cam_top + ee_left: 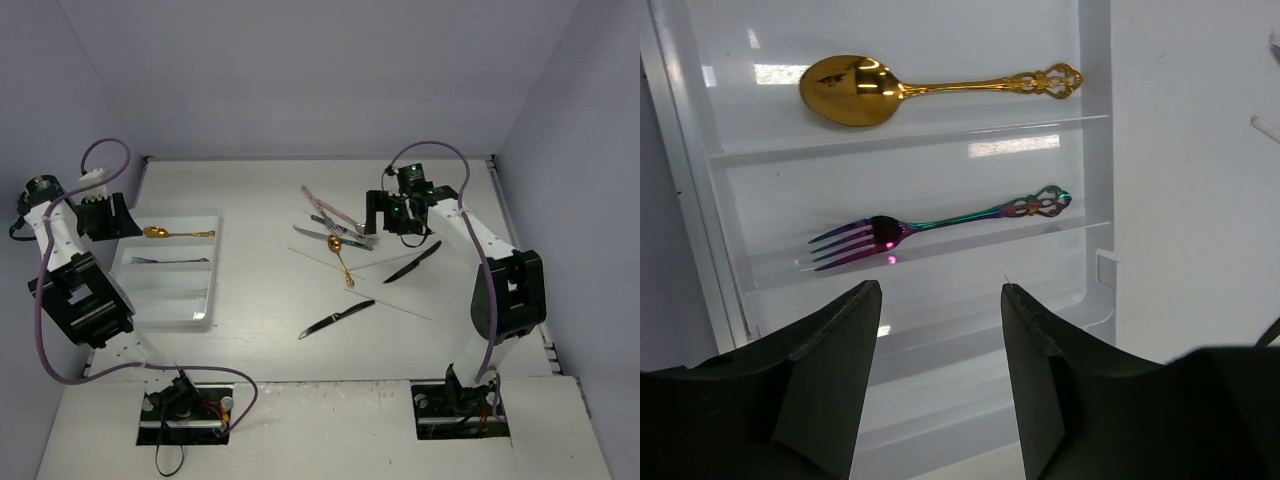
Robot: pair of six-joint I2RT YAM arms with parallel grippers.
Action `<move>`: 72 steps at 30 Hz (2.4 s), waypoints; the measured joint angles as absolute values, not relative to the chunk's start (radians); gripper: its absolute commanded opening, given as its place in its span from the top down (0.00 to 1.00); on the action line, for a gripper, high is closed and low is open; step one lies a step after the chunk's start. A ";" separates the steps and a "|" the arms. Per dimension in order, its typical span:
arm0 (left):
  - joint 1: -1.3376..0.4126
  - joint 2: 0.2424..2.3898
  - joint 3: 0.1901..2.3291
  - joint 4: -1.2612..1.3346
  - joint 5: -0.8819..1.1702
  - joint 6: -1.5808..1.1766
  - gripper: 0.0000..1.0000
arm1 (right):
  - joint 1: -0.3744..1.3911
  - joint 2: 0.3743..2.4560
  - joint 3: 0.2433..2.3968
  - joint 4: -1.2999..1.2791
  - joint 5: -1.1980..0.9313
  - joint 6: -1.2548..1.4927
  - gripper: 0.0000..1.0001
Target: Sort the eating utensils into containers
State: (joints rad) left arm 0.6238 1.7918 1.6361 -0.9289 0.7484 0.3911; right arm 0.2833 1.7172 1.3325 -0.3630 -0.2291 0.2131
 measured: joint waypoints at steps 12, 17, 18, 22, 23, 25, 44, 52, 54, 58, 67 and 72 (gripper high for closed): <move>0.453 1.537 1.432 -0.753 0.686 0.296 0.51 | 0.554 1.871 1.434 -0.354 -0.167 0.290 0.56; 0.451 1.517 1.383 -0.726 0.668 0.270 0.51 | 0.602 1.931 1.448 -0.355 -0.128 0.311 0.60; 0.450 1.512 1.373 -0.723 0.666 0.268 0.51 | 0.607 1.940 1.448 -0.356 -0.119 0.314 0.61; 0.445 1.494 1.347 -0.720 0.655 0.262 0.51 | 0.617 1.961 1.448 -0.357 -0.084 0.324 0.64; 0.444 1.489 1.344 -0.720 0.653 0.261 0.51 | 0.617 1.965 1.448 -0.357 -0.076 0.326 0.65; 0.444 1.479 1.344 -0.719 0.653 0.260 0.51 | 0.619 1.972 1.448 -0.356 -0.060 0.330 0.66; 0.442 1.464 1.328 -0.708 0.651 0.247 0.50 | 0.624 2.055 1.449 -0.345 0.048 0.332 0.97; 0.418 1.464 1.328 -0.693 0.657 0.222 0.49 | 0.640 2.056 1.455 -0.343 0.036 0.296 1.00; 0.411 1.464 1.328 -0.690 0.666 0.210 0.45 | 0.649 2.055 1.465 -0.351 0.026 0.291 1.00; 0.387 1.464 1.336 -0.690 0.724 0.150 0.38 | 0.681 2.035 1.505 -0.369 -0.006 0.275 1.00; 0.124 1.463 1.337 -0.649 0.876 -0.057 0.38 | 0.822 1.946 1.637 -0.367 -0.045 0.158 1.00; 0.034 1.459 1.205 -0.534 0.945 -0.184 0.38 | 0.874 1.945 1.653 -0.375 -0.074 0.108 1.00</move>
State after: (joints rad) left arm 0.0343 1.4586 1.2053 -0.5342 0.9447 -0.1837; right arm 0.8735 1.9453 1.6527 -0.3755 -0.0740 0.1078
